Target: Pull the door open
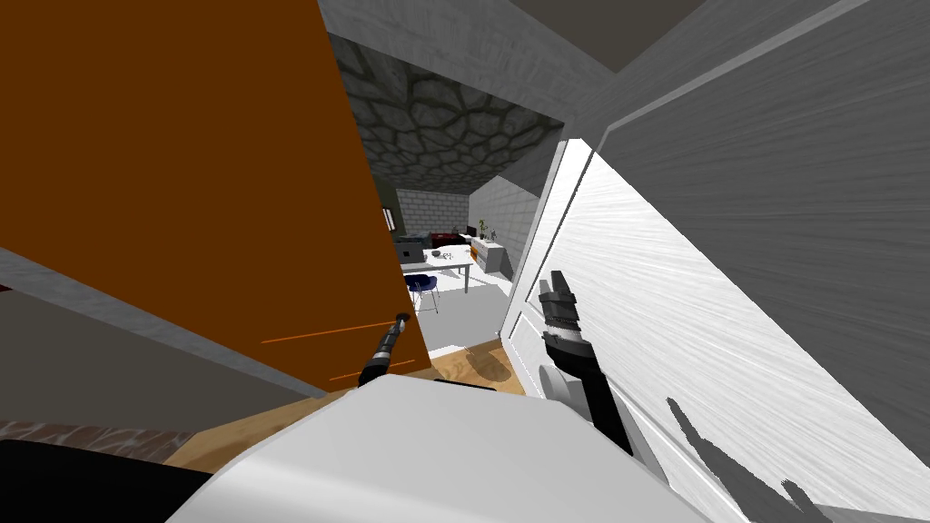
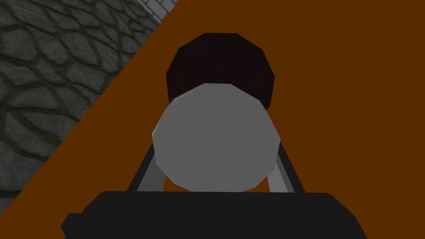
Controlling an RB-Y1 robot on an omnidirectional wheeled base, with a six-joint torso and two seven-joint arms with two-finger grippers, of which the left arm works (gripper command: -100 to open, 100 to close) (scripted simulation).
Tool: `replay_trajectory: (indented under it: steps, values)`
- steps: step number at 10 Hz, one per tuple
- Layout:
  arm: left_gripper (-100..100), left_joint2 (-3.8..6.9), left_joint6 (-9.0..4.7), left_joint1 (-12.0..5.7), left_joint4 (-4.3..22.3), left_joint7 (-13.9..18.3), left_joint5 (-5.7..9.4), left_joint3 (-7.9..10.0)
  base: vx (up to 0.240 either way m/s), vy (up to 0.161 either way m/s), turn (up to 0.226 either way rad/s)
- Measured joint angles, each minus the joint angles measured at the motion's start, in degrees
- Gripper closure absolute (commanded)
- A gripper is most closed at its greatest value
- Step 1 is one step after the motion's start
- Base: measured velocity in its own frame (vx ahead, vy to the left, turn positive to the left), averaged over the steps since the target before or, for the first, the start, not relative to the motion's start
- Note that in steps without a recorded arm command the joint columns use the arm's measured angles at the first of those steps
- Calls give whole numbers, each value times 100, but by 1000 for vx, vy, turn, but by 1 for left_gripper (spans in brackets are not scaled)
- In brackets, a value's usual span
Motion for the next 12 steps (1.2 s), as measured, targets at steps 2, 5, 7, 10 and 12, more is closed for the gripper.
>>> replay_trajectory:
  steps: [2, 5, 7, 10, 12]
  values:
    - [100, 17, -3, 8, 0, 283, 104, -45, -35, 12, -37]
    - [100, 43, -1, -9, 22, 634, 239, -91, -40, 10, -57]
    - [100, 84, -6, -42, 68, 930, 395, -136, -54, 12, -56]
    - [100, 105, -15, -67, 118, 1321, 543, -196, -41, 13, -46]
    - [100, 121, -17, -46, 110, 1571, 646, -237, -38, 11, -57]
